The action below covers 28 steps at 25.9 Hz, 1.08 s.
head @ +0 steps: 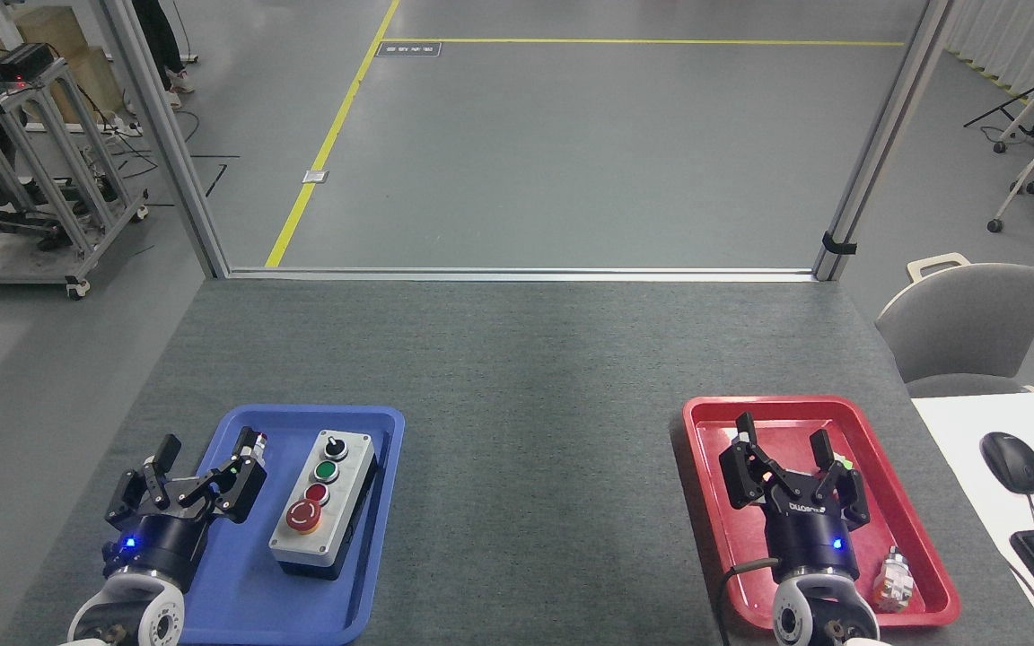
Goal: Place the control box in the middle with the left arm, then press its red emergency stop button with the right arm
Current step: 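Lower the left gripper onto the grey control box in the blue tray and grasp it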
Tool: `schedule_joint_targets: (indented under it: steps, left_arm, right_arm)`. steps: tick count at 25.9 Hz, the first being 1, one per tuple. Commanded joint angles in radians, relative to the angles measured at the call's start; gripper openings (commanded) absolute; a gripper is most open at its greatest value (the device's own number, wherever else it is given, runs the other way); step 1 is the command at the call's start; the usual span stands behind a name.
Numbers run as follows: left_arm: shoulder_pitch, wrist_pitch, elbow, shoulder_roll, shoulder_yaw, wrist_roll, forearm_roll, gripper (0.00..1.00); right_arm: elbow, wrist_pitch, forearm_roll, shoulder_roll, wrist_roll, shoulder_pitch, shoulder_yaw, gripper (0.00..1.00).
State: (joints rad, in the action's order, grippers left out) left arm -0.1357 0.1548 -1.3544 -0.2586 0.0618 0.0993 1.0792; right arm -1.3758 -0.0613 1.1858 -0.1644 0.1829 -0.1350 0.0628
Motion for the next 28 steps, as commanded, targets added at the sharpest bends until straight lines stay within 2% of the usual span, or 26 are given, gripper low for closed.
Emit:
schedule_joint_targets:
  steps: [1, 9, 11, 16, 18, 20, 23, 28]
  left_arm:
    - [0.004, 0.002, -0.002, 0.016, 0.001, 0.006, 0.004, 0.99]
    - [0.034, 0.019, -0.061, 0.015, 0.018, 0.040, -0.013, 0.99]
    - [0.041, 0.051, -0.088, 0.013, 0.016, 0.048, -0.013, 0.99]
    - [0.189, 0.143, -0.220, 0.004, 0.019, 0.069, 0.016, 0.98]
    - [0.263, 0.143, -0.269, 0.006, 0.019, 0.094, 0.094, 0.98]
    - [0.292, 0.143, -0.276, 0.021, 0.007, 0.111, 0.209, 0.98]
    - [0.295, 0.129, -0.252, 0.065, -0.037, 0.112, 0.327, 0.98]
    - [0.258, 0.103, -0.161, 0.139, -0.045, 0.102, 0.439, 0.98]
  right_arm:
    - [0.000, 0.000, 0.000, 0.000, 0.000, 0.000, 0.000, 1.00]
    - [0.000, -0.002, 0.002, -0.001, 0.000, 0.005, 0.000, 1.00]
    - [0.000, -0.002, 0.002, 0.000, 0.000, 0.005, 0.000, 1.00]
    - [0.000, 0.000, 0.002, 0.003, 0.000, 0.000, 0.000, 1.00]
    - [0.000, -0.002, 0.002, 0.003, 0.000, 0.002, 0.000, 1.00]
    - [0.000, 0.000, 0.002, 0.003, 0.000, 0.002, 0.000, 1.00]
    - [0.000, 0.000, 0.002, 0.003, 0.000, 0.002, 0.000, 1.00]
    - [0.000, -0.002, 0.000, 0.003, 0.000, 0.002, 0.000, 1.00]
